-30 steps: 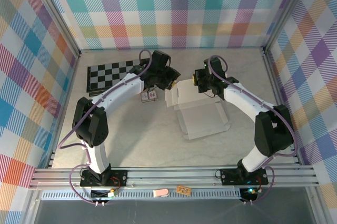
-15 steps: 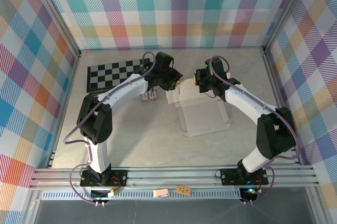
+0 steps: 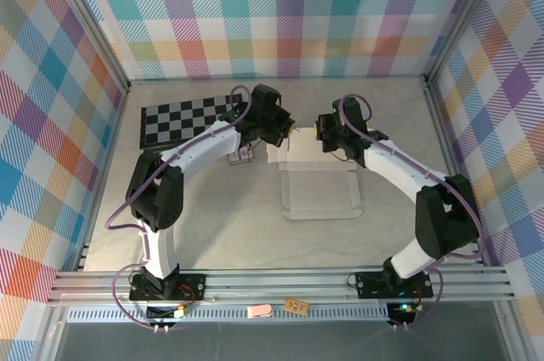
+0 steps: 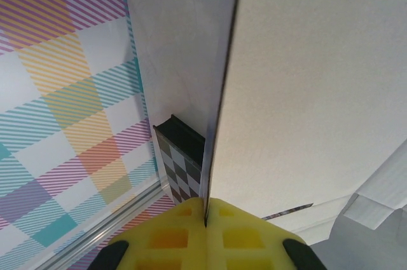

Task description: Fold the paper box

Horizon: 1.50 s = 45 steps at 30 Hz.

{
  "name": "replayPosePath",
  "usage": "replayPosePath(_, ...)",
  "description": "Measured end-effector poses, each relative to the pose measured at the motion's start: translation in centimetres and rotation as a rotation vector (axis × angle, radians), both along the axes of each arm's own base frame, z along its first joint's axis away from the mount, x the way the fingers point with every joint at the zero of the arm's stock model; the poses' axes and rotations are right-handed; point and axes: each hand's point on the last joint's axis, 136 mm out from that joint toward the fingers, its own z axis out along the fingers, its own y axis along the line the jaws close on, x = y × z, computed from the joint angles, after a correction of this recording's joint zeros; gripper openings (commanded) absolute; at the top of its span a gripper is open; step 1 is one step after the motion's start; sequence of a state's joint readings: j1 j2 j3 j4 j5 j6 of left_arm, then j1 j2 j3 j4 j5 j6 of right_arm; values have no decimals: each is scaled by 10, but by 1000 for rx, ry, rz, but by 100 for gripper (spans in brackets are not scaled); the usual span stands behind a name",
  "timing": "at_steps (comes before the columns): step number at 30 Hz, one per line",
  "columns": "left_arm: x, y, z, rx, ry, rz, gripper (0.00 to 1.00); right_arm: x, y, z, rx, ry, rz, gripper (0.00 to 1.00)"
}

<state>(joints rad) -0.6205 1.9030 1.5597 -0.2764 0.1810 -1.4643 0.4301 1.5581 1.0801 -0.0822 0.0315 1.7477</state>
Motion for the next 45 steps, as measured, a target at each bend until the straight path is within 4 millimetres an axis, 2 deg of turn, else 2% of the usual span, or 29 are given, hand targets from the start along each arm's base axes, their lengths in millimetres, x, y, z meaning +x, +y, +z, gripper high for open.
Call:
replayPosePath(1, 0, 0, -1, -3, 4, 4, 0, -1, 0, -1, 0, -1, 0, 5)
replayPosePath(3, 0, 0, -3, -11, 4, 8, 0, -3, -2, -2, 5, -8, -7, 27)
replayPosePath(4, 1, 0, -3, -13, 3, 12, 0, -5, -3, -3, 8, -13, -5, 33)
replayPosePath(8, 1, 0, -7, -19, 7, 21, 0, -11, -8, -7, 20, -31, -8, 41)
replayPosePath(12, 0, 1, -10, -20, 14, 26, 0, -5, -13, -4, 34, -55, -22, 37)
replayPosePath(17, 0, 1, -10, -20, 15, 26, 0, 5, -20, 2, 49, -89, -43, 38)
replayPosePath(28, 0, 1, -10, -22, 15, 24, 0, 13, -27, -17, 41, -57, -53, 29)
replayPosePath(34, 0, 2, -10, -22, 15, 25, 0, 14, -26, -27, 33, -36, -46, 18)
replayPosePath(41, 0, 3, -12, -15, 16, 21, 0, 16, -25, -26, 37, -43, -43, 0)
replayPosePath(45, 1, 8, -13, 0, 6, 11, 37, 16, -25, -26, 36, -42, -43, 0)
